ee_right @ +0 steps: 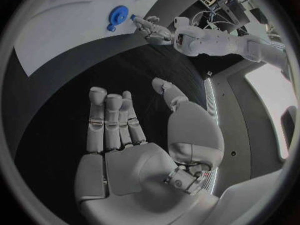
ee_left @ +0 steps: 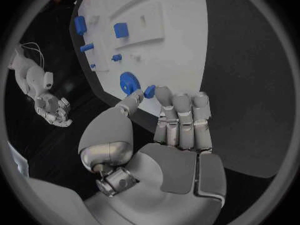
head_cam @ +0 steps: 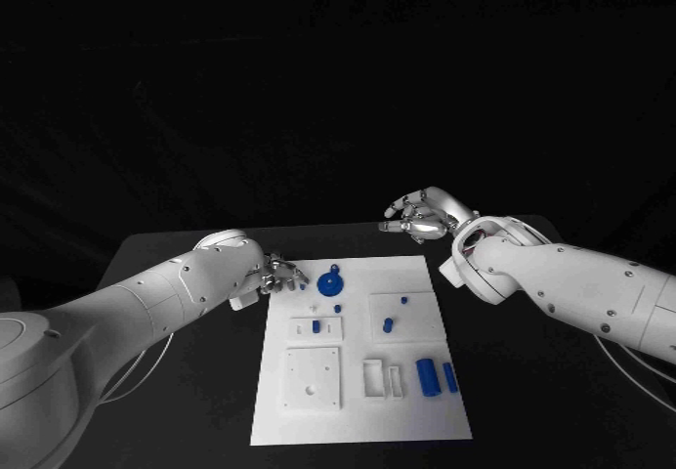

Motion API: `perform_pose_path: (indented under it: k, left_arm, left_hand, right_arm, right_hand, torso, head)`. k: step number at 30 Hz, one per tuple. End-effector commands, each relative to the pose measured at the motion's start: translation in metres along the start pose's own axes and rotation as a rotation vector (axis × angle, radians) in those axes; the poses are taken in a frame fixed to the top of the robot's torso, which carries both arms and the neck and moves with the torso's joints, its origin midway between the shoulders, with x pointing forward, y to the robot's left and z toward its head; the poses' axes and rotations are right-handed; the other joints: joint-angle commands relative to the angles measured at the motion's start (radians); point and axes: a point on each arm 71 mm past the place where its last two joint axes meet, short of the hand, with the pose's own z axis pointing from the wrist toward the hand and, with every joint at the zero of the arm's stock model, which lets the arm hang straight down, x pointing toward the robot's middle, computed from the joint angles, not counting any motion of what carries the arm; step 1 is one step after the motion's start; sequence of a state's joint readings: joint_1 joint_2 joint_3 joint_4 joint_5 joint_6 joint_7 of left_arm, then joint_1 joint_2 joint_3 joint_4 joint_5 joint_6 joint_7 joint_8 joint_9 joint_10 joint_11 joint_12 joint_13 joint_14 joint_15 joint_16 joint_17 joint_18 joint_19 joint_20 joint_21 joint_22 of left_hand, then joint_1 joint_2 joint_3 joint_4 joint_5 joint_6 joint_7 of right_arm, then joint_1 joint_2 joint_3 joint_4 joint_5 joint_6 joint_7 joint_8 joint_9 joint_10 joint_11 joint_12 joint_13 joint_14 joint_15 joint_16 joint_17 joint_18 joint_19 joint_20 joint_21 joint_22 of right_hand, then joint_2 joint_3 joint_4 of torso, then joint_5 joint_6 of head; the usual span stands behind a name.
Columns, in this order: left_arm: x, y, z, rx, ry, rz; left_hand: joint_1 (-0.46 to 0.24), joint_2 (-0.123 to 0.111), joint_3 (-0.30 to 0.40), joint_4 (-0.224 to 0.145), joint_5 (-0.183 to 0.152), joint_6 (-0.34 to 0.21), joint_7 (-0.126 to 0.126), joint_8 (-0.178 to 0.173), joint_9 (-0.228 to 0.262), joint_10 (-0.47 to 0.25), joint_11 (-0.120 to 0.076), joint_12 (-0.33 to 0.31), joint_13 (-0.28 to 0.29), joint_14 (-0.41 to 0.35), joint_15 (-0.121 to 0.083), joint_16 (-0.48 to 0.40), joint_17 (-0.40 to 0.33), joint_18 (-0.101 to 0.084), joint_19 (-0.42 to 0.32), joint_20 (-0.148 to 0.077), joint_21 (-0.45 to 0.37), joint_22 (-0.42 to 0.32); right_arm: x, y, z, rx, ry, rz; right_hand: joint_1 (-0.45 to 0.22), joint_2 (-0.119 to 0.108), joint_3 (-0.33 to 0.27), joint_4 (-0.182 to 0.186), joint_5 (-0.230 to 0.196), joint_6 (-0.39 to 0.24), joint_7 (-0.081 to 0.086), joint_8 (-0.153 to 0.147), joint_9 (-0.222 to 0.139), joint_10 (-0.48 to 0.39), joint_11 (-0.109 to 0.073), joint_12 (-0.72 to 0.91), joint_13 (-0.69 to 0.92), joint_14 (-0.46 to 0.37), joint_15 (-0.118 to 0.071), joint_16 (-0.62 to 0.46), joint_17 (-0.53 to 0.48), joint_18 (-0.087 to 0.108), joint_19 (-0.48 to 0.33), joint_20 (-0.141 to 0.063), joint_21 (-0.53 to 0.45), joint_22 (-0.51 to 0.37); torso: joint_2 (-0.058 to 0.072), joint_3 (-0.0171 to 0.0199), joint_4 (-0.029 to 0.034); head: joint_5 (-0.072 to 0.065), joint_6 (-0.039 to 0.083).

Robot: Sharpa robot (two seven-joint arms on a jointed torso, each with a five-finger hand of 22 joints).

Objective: Assemble the parts on the task board

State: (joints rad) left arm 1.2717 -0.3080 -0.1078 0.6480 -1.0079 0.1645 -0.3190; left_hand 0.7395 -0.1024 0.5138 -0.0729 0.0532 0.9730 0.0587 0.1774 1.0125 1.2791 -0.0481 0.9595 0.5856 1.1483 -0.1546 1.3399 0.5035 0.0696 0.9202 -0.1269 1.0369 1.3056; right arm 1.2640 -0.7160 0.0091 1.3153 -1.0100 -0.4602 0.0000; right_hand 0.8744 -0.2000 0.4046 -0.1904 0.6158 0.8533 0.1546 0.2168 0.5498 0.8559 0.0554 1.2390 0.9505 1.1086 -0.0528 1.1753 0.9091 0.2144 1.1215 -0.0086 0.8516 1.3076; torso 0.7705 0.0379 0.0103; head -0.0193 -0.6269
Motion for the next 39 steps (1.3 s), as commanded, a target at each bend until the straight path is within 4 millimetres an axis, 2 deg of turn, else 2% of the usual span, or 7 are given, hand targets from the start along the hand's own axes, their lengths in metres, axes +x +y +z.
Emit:
perform_pose_path:
  k: [1, 16, 24, 30, 31, 36, 39]
  left_arm:
    - [0.0045, -0.0023, 0.0010, 0.018, 0.023, -0.006]
    - [0.0034, -0.0020, 0.0010, 0.038, 0.012, -0.045]
    - [0.0044, -0.0032, 0.0009, 0.049, 0.023, -0.054]
    - [0.0053, -0.0039, 0.0010, 0.052, 0.033, -0.056]
    - [0.0053, -0.0037, 0.0010, 0.051, 0.034, -0.058]
    - [0.0043, -0.0018, 0.0011, 0.047, 0.032, -0.064]
    - [0.0036, -0.0006, 0.0013, 0.041, 0.029, -0.065]
  left_hand:
    - [0.003, 0.012, -0.004, -0.003, -0.005, -0.003, 0.007, -0.003, -0.001, -0.005, 0.000, -0.001, 0.001, -0.005, 0.000, 0.003, -0.002, -0.003, -0.007, -0.118, -0.004, 0.002]
    - [0.031, 0.073, -0.009, -0.029, -0.004, -0.024, 0.013, -0.016, -0.016, -0.007, 0.005, 0.001, 0.005, -0.007, 0.005, 0.007, -0.004, -0.002, -0.010, -0.115, -0.004, 0.005]
    - [0.108, 0.149, 0.017, -0.092, -0.002, -0.023, 0.014, -0.018, -0.034, -0.007, 0.007, 0.004, 0.008, -0.005, 0.006, 0.012, -0.004, -0.002, -0.009, -0.114, 0.001, 0.010]
    - [0.127, 0.169, 0.019, -0.114, -0.001, -0.023, 0.015, -0.018, -0.039, -0.007, 0.008, 0.005, 0.009, -0.004, 0.007, 0.014, -0.004, -0.003, -0.008, -0.112, 0.003, 0.011]
    - [0.140, 0.184, 0.025, -0.124, -0.001, -0.022, 0.015, -0.017, -0.040, -0.007, 0.008, 0.005, 0.009, -0.004, 0.007, 0.015, -0.004, -0.003, -0.008, -0.112, 0.003, 0.012]
    - [0.146, 0.207, 0.020, -0.143, 0.000, -0.019, 0.017, -0.016, -0.048, -0.007, 0.009, 0.006, 0.010, -0.004, 0.009, 0.018, -0.004, -0.007, -0.008, -0.109, 0.005, 0.013]
    - [0.147, 0.212, 0.018, -0.149, 0.000, -0.019, 0.017, -0.016, -0.052, -0.008, 0.009, 0.006, 0.010, -0.004, 0.009, 0.019, -0.004, -0.007, -0.008, -0.108, 0.005, 0.014]
  right_arm:
    - [0.0006, 0.0015, 0.0000, -0.008, 0.002, -0.001]
    - [0.0012, 0.0021, 0.0000, -0.009, 0.004, 0.000]
    - [0.0020, 0.0026, 0.0007, -0.008, 0.005, -0.003]
    - [0.0022, 0.0026, 0.0009, -0.008, 0.006, -0.003]
    - [0.0022, 0.0026, 0.0009, -0.008, 0.006, -0.003]
    - [0.0022, 0.0025, 0.0010, -0.007, 0.006, -0.003]
    - [0.0022, 0.0025, 0.0010, -0.007, 0.007, -0.003]
  right_hand:
    - [-0.002, 0.001, 0.001, 0.007, 0.005, -0.004, 0.011, 0.001, -0.001, -0.007, -0.001, 0.004, -0.001, -0.005, -0.001, 0.003, -0.001, 0.047, 0.002, -0.006, -0.003, 0.016]
    - [-0.002, 0.002, 0.001, 0.008, 0.006, -0.004, 0.011, 0.002, -0.001, -0.007, -0.001, 0.005, -0.002, -0.005, -0.001, 0.003, -0.001, 0.047, 0.002, -0.006, -0.004, 0.016]
    - [-0.002, 0.002, 0.001, 0.008, 0.006, -0.004, 0.011, 0.002, -0.001, -0.007, -0.001, 0.005, -0.002, -0.005, -0.001, 0.004, -0.001, 0.047, 0.002, -0.006, -0.004, 0.016]
    - [-0.001, 0.002, 0.001, 0.009, 0.006, -0.004, 0.011, 0.002, -0.001, -0.007, -0.001, 0.005, -0.002, -0.005, -0.001, 0.004, -0.001, 0.047, 0.003, -0.006, -0.004, 0.016]
    - [-0.001, 0.002, 0.001, 0.009, 0.006, -0.004, 0.011, 0.002, -0.001, -0.007, -0.001, 0.005, -0.003, -0.005, -0.001, 0.004, -0.001, 0.047, 0.003, -0.006, -0.004, 0.016]
    - [-0.001, 0.002, 0.001, 0.009, 0.006, -0.004, 0.011, 0.002, -0.001, -0.007, -0.001, 0.005, -0.003, -0.005, -0.001, 0.004, -0.002, 0.047, 0.003, -0.006, -0.004, 0.016]
    - [-0.001, 0.002, 0.001, 0.009, 0.006, -0.004, 0.011, 0.002, -0.001, -0.007, -0.001, 0.005, -0.003, -0.005, -0.001, 0.004, -0.002, 0.047, 0.003, -0.006, -0.004, 0.016]
  torso:
    - [0.000, 0.0001, 0.0006]
    - [0.000, 0.0005, 0.0005]
    - [0.000, 0.0010, 0.0016]
    - [0.000, 0.0013, 0.0014]
    - [0.000, 0.0014, 0.0012]
    - [0.000, 0.0010, 0.0007]
    - [0.000, 0.0007, 0.0009]
  head:
    - [-0.001, -0.001]
    - [-0.001, -0.005]
    - [-0.001, -0.006]
    - [0.001, -0.006]
    - [0.001, -0.006]
    - [0.001, -0.006]
    - [0.001, -0.006]
